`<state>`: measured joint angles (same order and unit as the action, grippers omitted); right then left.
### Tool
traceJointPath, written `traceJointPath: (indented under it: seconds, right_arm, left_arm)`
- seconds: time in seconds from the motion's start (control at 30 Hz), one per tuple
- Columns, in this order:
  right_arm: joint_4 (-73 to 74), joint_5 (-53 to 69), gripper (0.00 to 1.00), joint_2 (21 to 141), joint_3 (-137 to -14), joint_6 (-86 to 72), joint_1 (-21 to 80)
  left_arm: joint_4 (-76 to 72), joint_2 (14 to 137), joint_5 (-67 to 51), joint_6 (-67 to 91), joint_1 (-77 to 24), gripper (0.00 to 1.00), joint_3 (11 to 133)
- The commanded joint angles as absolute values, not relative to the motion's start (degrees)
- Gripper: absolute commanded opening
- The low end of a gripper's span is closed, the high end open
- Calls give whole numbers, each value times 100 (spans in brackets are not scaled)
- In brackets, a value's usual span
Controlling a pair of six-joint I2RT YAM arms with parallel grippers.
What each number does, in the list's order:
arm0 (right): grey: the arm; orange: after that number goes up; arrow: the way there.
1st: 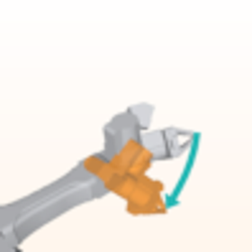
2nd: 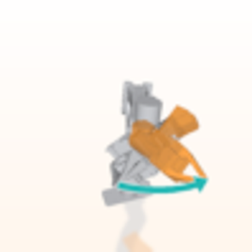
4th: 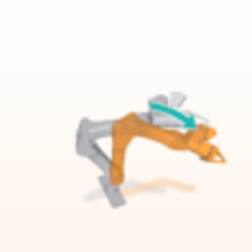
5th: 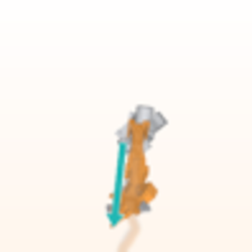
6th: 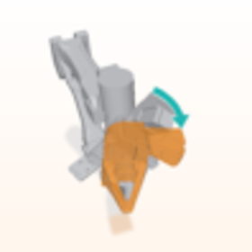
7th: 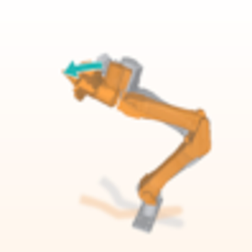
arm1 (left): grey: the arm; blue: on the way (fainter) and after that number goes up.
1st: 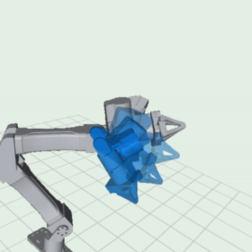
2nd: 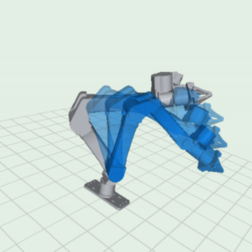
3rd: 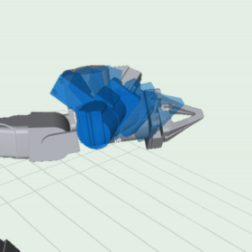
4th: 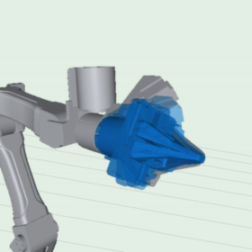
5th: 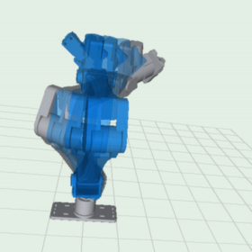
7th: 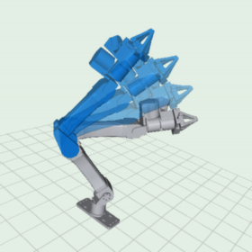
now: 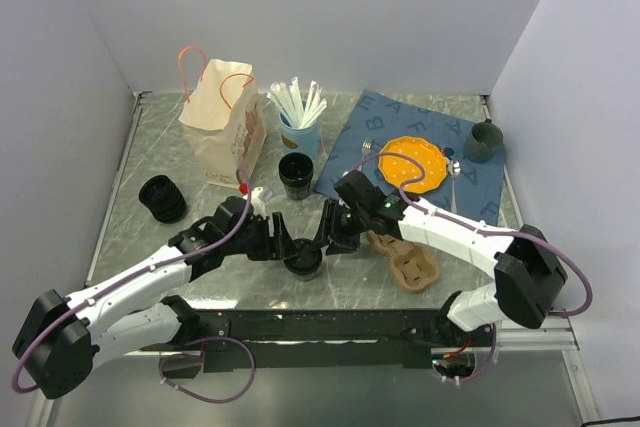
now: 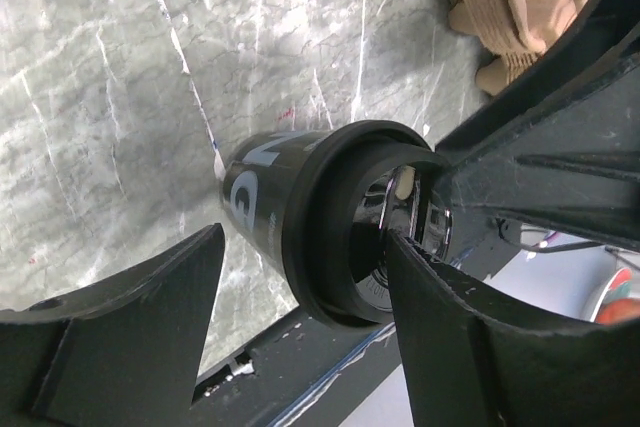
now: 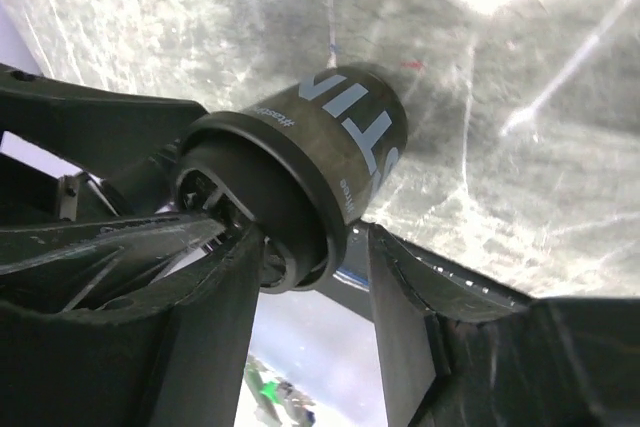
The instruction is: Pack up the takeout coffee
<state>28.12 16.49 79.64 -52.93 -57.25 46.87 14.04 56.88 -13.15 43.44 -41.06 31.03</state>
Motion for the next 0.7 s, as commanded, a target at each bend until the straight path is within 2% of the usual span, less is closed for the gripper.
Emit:
traceJointPath:
  seconds: [0.0,0.33,0.5,0.67]
  right_arm:
    - [2988,1529,51,8121,-5861,-4949,4614]
    - [2707,2127,48,8183,-5722,-4325,4386]
    - [2847,2127,54,7911,-5774,-4140,4377]
    - [2866,2294,56,7744,-5714,-4139,4368]
  left_arm:
    - [1301,5494,-1152,4632,-4096,70,2962]
    - [1037,5476,-1327,4913,-4096,69,2874]
    - [1072,5397,-1345,4966,-4096,70,2813]
    - [871,5370,-1432,5124,-4096,68,2593]
